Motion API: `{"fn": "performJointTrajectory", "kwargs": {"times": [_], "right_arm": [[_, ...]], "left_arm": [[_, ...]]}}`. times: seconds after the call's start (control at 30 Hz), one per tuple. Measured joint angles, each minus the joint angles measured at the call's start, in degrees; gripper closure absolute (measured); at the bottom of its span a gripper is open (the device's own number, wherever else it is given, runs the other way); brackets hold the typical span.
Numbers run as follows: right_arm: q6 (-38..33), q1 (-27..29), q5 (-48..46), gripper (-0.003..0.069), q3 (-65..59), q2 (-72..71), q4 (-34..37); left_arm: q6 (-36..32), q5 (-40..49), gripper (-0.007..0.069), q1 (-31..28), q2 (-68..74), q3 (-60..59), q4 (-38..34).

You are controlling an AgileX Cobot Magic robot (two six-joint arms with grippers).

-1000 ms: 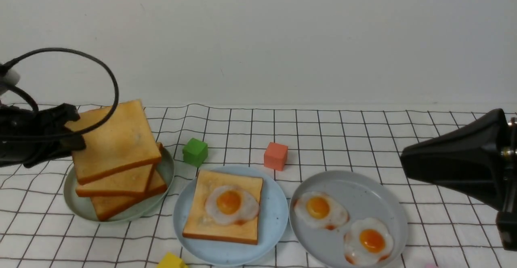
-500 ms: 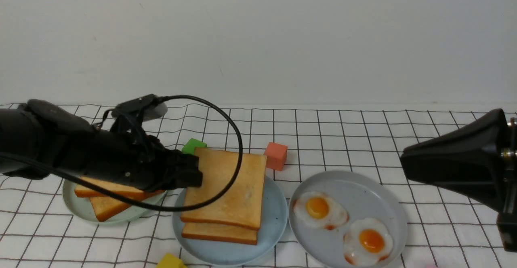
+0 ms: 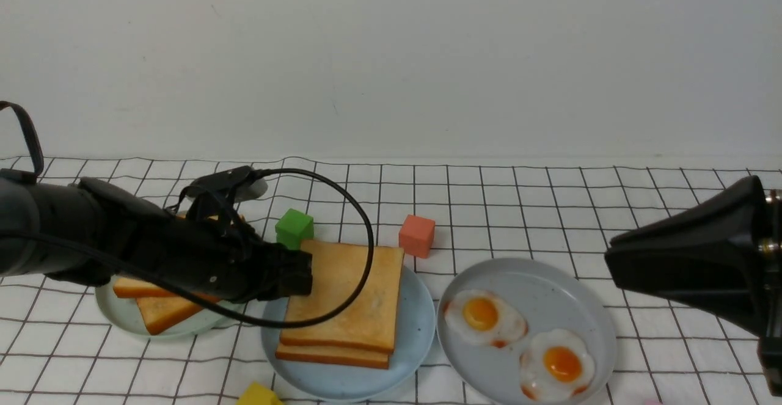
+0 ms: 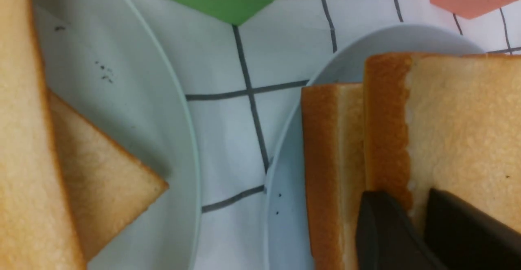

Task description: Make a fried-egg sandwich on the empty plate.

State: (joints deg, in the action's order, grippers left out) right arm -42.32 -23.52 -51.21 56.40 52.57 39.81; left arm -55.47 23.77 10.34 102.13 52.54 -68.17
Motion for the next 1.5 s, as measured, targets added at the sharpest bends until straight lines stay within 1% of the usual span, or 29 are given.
{"fn": "performJointTrajectory", "kwargs": {"times": [0.07, 0.1, 0.2, 0.27, 0.33, 0.37, 0.4, 0.43, 0.47, 0.5, 0.53, 0.57, 0.6, 0.63, 0.67, 0.7, 0.77, 0.8, 0.9, 0.93, 1.03, 1.07, 1.1, 1.13, 1.17, 1.27, 1.37, 1.4, 1.5], "right_arm": [[0.0, 0.0, -0.06, 0.0573, 0.0, 0.0, 0.09], [0.0, 0.0, -0.11, 0.0573, 0.0, 0.0, 0.09], [0.0, 0.0, -0.24, 0.0559, 0.0, 0.0, 0.03], [0.0, 0.0, -0.43, 0.0549, -0.16, 0.0, -0.73], [1.33, 0.0, -1.29, 0.0543, -0.29, 0.0, -3.07], [2.96, 0.0, -1.72, 0.0542, -0.34, 0.0, -4.09], [6.43, 0.0, -2.65, 0.0539, -0.4, 0.0, -6.4], [7.1, 0.0, -2.8, 0.0539, -0.4, 0.0, -6.8], [12.25, 0.0, -3.49, 0.0538, -0.51, 0.0, -10.37], [13.8, 0.0, -3.68, 0.0537, -0.51, 0.0, -11.33], [19.53, 0.0, -3.95, 0.0537, -0.66, -0.34, -14.91], [20.78, 0.0, -3.95, 0.0537, -0.71, -0.52, -15.97], [25.38, 0.0, -3.95, 0.0537, -0.97, -1.78, -20.67], [25.8, 0.0, -3.95, 0.0537, -0.97, -1.98, -21.16], [28.36, 0.0, -3.95, 0.0539, -1.43, -4.12, -24.37], [29.41, 0.0, -3.68, 0.0544, -1.99, -5.8, -25.96], [30.34, 0.0, -2.84, 0.0557, -3.28, -8.11, -27.48], [30.87, 0.0, -1.03, 0.0578, -5.3, -11.13, -28.95], [31.21, 0.0, 4.56, 0.0655, -12.14, -18.68, -30.45], [31.29, 0.0, 5.9, 0.0663, -13.67, -20.52, -30.69], [31.77, 0.0, 10.55, 0.0671, -21.38, -27.5, -30.87], [31.85, 0.0, 10.87, 0.0671, -22.36, -27.95, -30.87], [33.44, 0.0, 14.3, 0.0671, -26.14, -31.94, -30.82], [33.44, 0.0, 14.3, 0.0671, -26.6, -31.94, -30.82], [35.69, 0.0, 18.55, 0.0671, -30.03, -35.47, -30.82], [38.12, 0.0, 24.48, 0.0671, -34.08, -38.92, -30.82], [39.42, 0.0, 32.67, 0.0669, -38.19, -42.28, -32.57], [39.47, 0.0, 34.58, 0.0669, -38.92, -42.96, -33.69], [39.67, 0.0, 36.41, 0.0666, -39.48, -43.5, -35.47]], "left_arm": [[0.83, -0.29, 0.0414, 0.0, -0.95, 0.0, 1.75], [0.98, -0.5, 0.0407, 0.0, -1.06, 0.0, 2.0], [4.37, -2.57, 0.0274, 0.0, -4.18, 0.0, 6.12], [5.86, -2.64, 0.021, 0.0, -6.6, 0.0, 8.27], [6.43, -1.68, 0.0171, 0.0, -9.26, 0.0, 9.24], [6.62, -0.92, 0.0159, 0.0, -10.08, 0.0, 9.28], [7.16, 0.43, 0.0149, 0.0, -11.8, 0.0, 9.33], [7.16, 0.65, 0.0148, 0.0, -11.8, 0.0, 9.33], [8.02, 2.19, 0.0144, 0.0, -13.31, 0.0, 9.24], [8.46, 2.92, 0.0145, 0.0, -13.89, 0.0, 9.26], [9.45, 4.61, 0.0148, 0.0, -15.25, 0.0, 9.26], [9.74, 5.11, 0.0153, 0.0, -15.62, 0.0, 9.26], [11.2, 7.69, 0.0174, 0.0, -17.39, 0.0, 9.47], [11.61, 8.05, 0.0182, 0.0, -17.62, 0.0, 9.61], [13.19, 11.37, 0.0231, 0.0, -19.46, 0.0, 10.65], [14.37, 13.86, 0.0274, 0.0, -20.66, 0.0, 11.52], [16.11, 17.16, 0.0341, 0.0, -22.05, 0.0, 12.77], [18.51, 19.91, 0.0431, 0.0, -23.52, 0.0, 14.22], [24.76, 23.53, 0.0622, 0.0, -27.61, -1.05, 17.15], [26.02, 24.0, 0.0638, 0.0, -29.16, -1.8, 17.73], [30.07, 25.71, 0.0638, 0.0, -37.45, -6.09, 20.32], [30.29, 25.84, 0.0638, 0.0, -38.13, -6.44, 20.54], [32.39, 26.4, 0.0638, 0.0, -43.97, -9.4, 22.78], [32.73, 26.58, 0.0638, 0.0, -45.54, -10.18, 23.1], [36.02, 27.5, 0.0638, 0.0, -51.94, -13.38, 26.66], [41.31, 29.66, 0.0638, 0.0, -60.81, -17.36, 33.06], [51.29, 33.97, 0.0638, 0.0, -72.95, -20.29, 44.82], [55.47, 34.53, 0.0638, 0.0, -77.82, -20.47, 49.55], [60.65, 32.85, 0.0638, 0.0, -86.56, -20.53, 57.23]]}}
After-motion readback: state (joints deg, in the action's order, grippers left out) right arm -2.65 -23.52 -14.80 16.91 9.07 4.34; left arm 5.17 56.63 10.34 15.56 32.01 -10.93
